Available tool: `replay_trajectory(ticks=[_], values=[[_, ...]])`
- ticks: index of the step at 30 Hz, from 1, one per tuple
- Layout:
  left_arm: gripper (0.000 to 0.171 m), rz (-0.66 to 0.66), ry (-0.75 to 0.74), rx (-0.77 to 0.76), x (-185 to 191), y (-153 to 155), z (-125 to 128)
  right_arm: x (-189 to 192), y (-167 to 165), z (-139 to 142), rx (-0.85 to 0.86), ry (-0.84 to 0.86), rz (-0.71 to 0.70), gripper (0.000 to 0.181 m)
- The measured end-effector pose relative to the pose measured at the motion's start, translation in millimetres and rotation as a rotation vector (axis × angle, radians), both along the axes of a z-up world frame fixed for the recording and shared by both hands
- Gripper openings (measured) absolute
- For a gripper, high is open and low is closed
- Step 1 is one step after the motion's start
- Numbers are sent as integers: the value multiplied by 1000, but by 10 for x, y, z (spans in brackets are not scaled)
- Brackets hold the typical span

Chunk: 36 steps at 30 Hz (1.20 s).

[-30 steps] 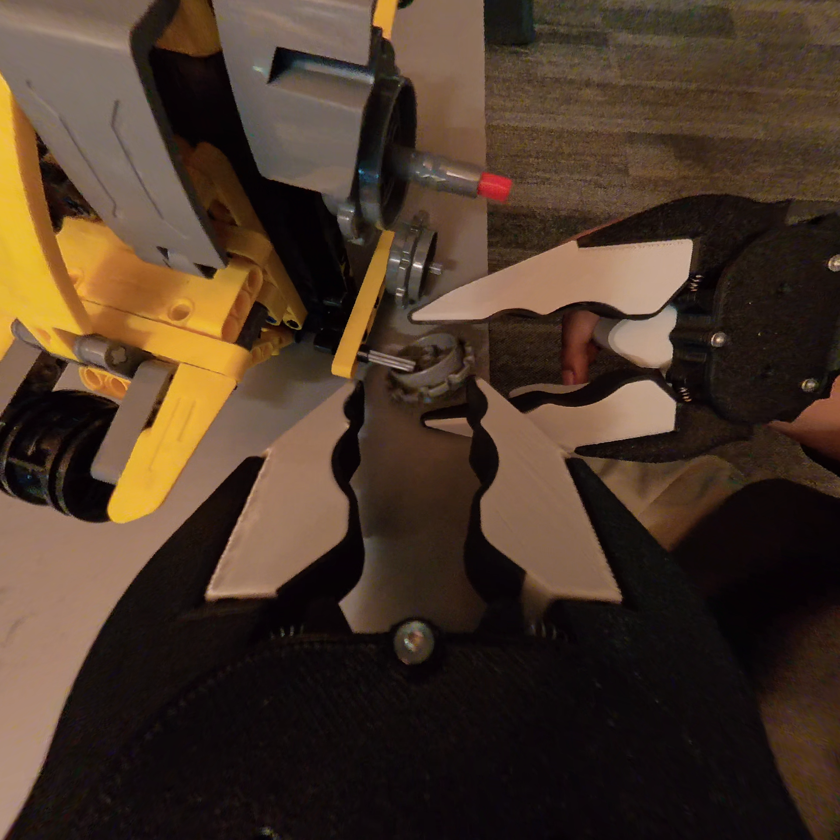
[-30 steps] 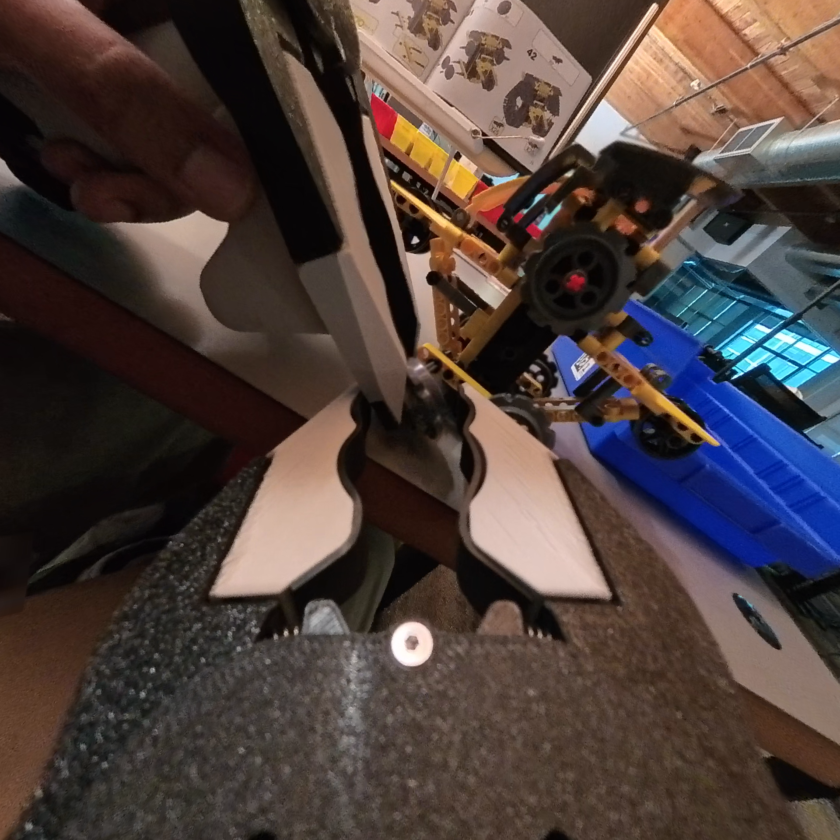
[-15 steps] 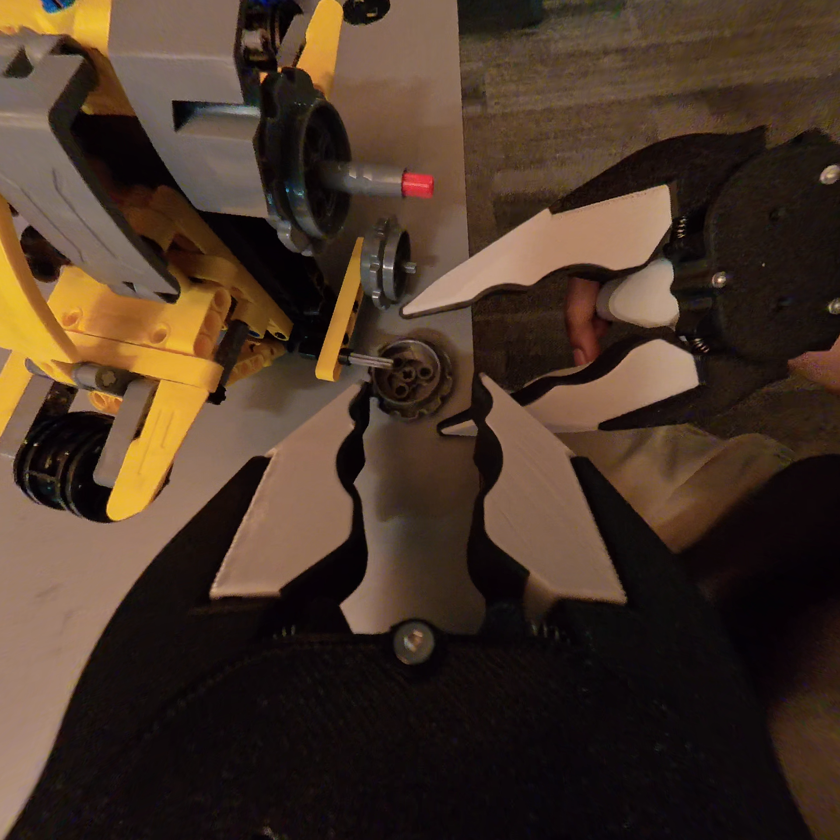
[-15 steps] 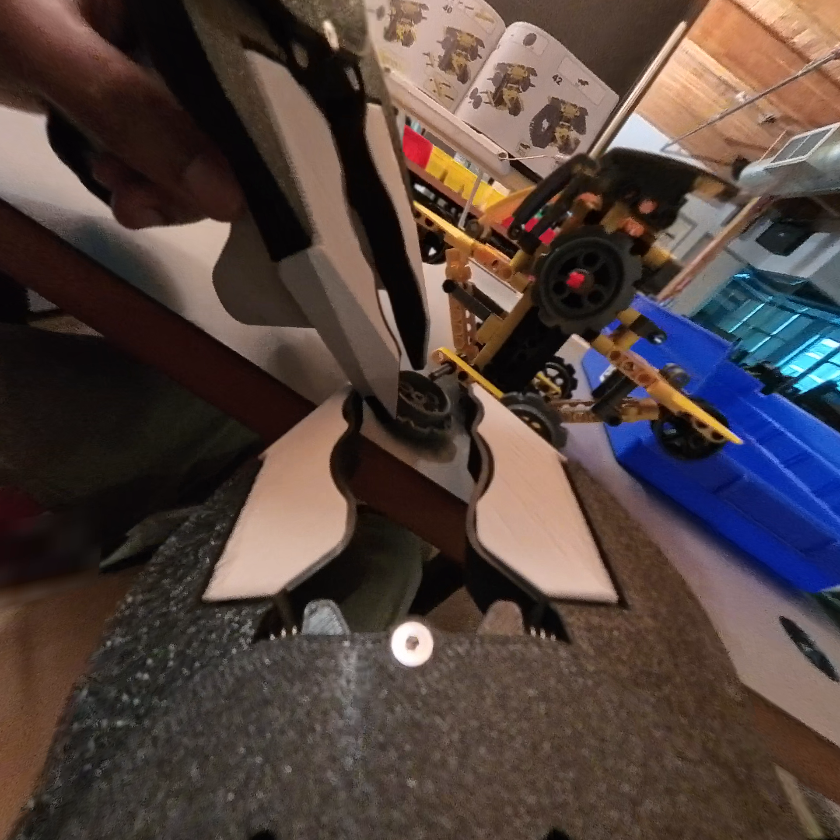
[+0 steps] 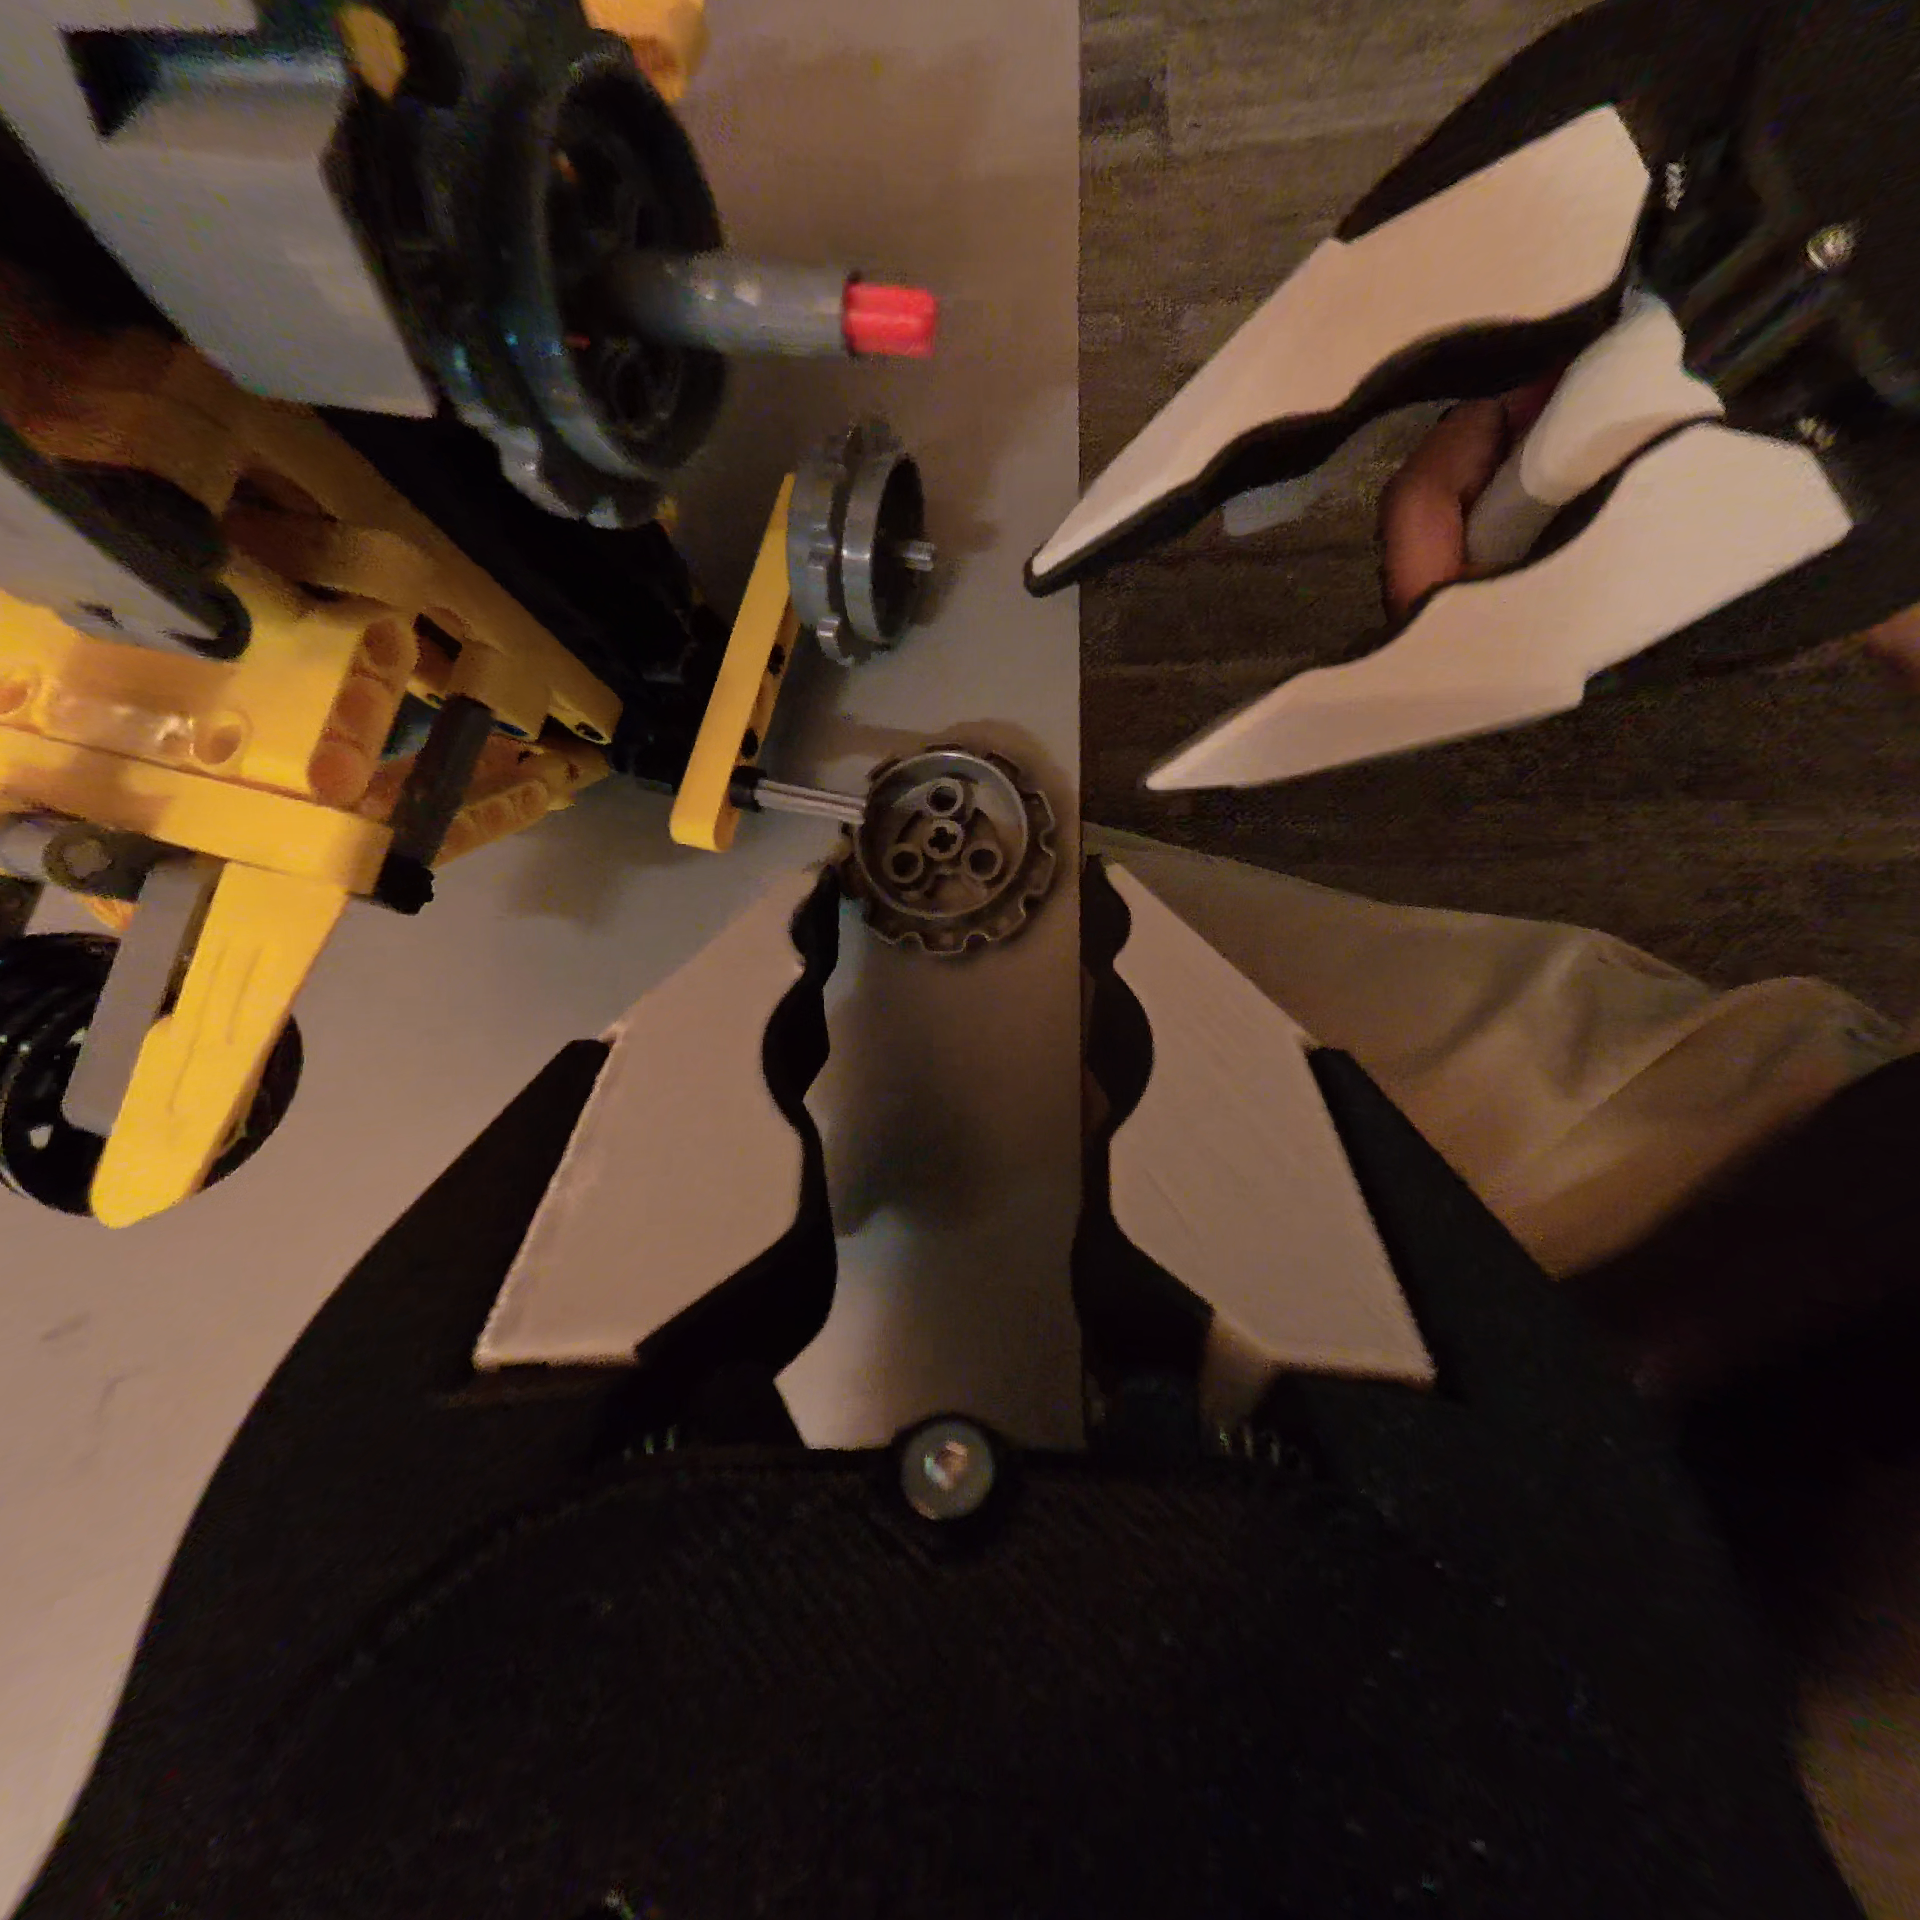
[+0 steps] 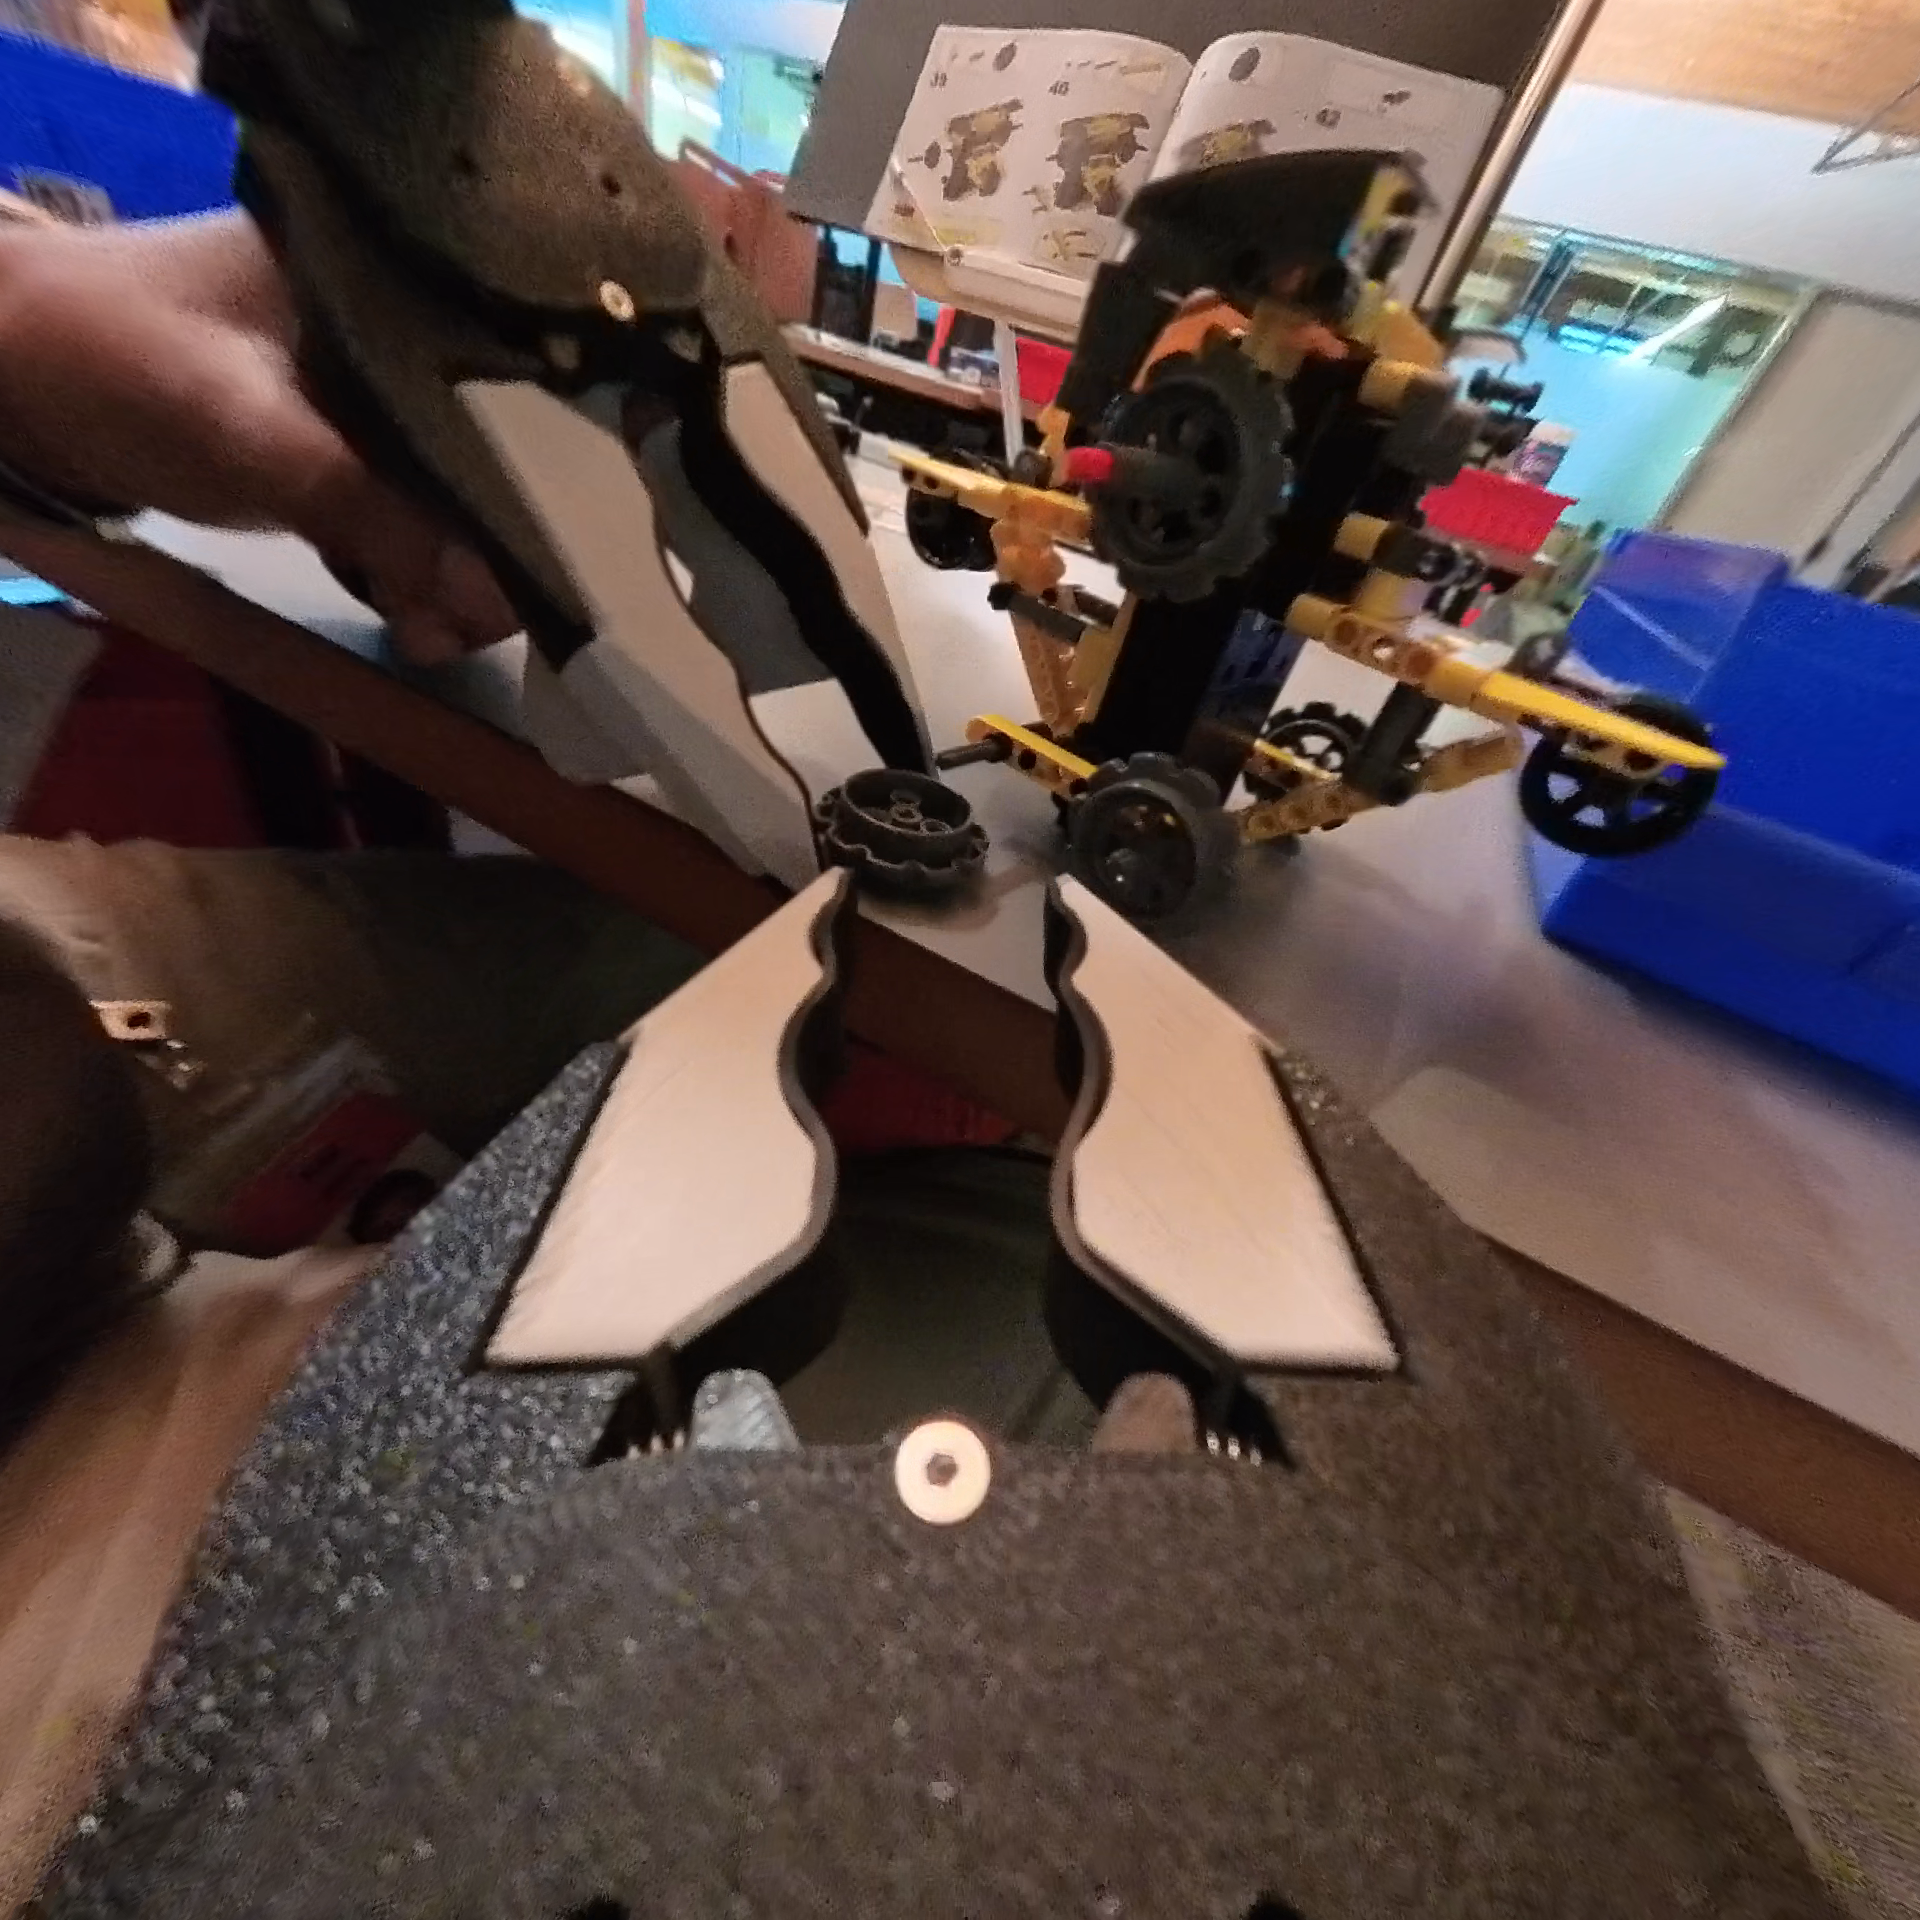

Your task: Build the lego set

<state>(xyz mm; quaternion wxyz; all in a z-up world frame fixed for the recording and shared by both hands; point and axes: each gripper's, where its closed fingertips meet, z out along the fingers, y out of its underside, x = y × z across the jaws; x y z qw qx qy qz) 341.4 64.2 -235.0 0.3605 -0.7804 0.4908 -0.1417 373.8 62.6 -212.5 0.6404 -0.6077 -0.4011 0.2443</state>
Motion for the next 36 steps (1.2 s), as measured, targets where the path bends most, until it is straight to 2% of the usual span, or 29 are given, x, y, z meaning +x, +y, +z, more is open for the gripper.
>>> replay_trajectory(ticks=[3,7,13,16,19,22,25,31,36], values=[[37,-12,2,16,14,-29,11,27,3,31,-42,57,18,37],[37,5,-33,4,-12,-44,51,1,-21,42,-80,88,52,37],[36,7,-244,-99,-35,-173,283,-42,-87,149,-193,242,161,41],[36,-2,-494,-264,-3,-255,535,-55,-96,246,-189,274,169,45],[35,18,-766,-464,-36,-239,780,-112,-63,263,-57,160,60,48],[35,30,-902,-604,-69,-234,851,-174,-68,389,116,88,-69,45],[35,11,-1026,-740,-74,-268,924,-300,-125,471,168,51,-97,42],[34,-34,-1124,-906,-40,-343,948,-406,-174,594,128,100,-83,44],[35,-62,-1143,-962,17,-393,954,-393,-182,667,104,119,-91,41]])
